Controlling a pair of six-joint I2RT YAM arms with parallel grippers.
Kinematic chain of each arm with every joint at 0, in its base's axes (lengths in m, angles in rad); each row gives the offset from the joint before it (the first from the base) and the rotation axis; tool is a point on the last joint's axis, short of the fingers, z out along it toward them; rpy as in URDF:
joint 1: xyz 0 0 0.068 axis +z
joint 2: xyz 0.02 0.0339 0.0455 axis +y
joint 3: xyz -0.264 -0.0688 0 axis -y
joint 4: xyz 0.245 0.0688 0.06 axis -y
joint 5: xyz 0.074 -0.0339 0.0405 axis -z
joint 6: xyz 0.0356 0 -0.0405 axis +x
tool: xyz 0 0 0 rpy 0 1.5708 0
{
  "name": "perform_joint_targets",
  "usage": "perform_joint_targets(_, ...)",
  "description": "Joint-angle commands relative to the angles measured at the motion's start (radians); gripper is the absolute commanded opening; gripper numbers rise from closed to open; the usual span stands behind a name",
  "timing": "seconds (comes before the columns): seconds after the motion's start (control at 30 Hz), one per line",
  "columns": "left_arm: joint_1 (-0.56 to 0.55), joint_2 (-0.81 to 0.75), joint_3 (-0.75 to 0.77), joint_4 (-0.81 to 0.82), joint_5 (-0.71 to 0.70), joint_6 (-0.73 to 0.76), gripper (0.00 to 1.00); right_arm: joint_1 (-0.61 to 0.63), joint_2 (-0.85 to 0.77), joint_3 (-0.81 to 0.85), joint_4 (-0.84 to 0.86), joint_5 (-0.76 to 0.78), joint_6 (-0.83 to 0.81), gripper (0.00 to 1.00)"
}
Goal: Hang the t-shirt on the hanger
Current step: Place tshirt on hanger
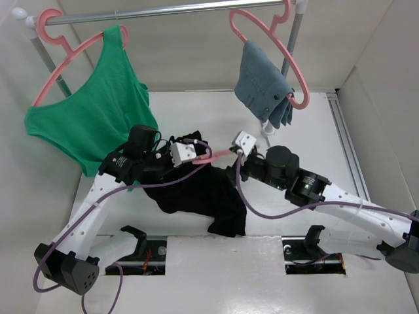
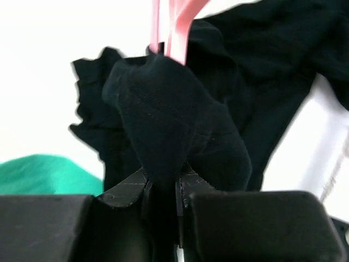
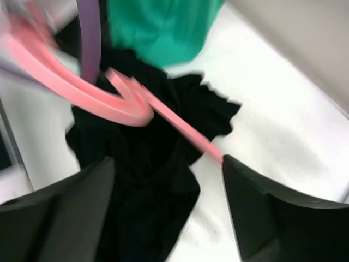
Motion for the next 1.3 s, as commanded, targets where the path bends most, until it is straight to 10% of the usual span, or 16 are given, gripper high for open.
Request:
perform_joint_targets(0.0, 0.010, -0.046, 0.011, 0.139, -0.074, -0.151, 0.00, 0.011, -0.044, 0.088, 0.047, 0.215, 0.148, 0.88)
perform_joint_targets(0.4, 0.010, -0.046, 0.055, 0.200, -0.079, -0.314, 0.00, 0.011, 0.022, -0.060, 0.051, 0.330, 0.667, 0.74)
perform_joint_targets(0.97, 0.010, -0.099, 0.065, 0.200, -0.015, -0.387, 0.00, -0.081, 0.526, 0.038, 0.260, 0.255, 0.810, 0.58)
perform_joint_targets(1.03, 0.010, -0.113, 0.054, 0.191, -0.006, -0.397, 0.00, -0.107, 0.578, 0.048, 0.260, 0.204, 0.810, 0.50)
perform_joint_targets(1.17, 0.010, -0.136, 0.045, 0.179, 0.017, -0.378, 0.00, -0.187, 0.630, 0.019, 0.260, 0.141, 0.862, 0.00)
perform_joint_targets(1.27, 0.010, -0.155, 0.016, 0.133, -0.005, -0.314, 0.00, -0.225, 0.510, -0.098, 0.260, 0.181, 0.862, 0.00)
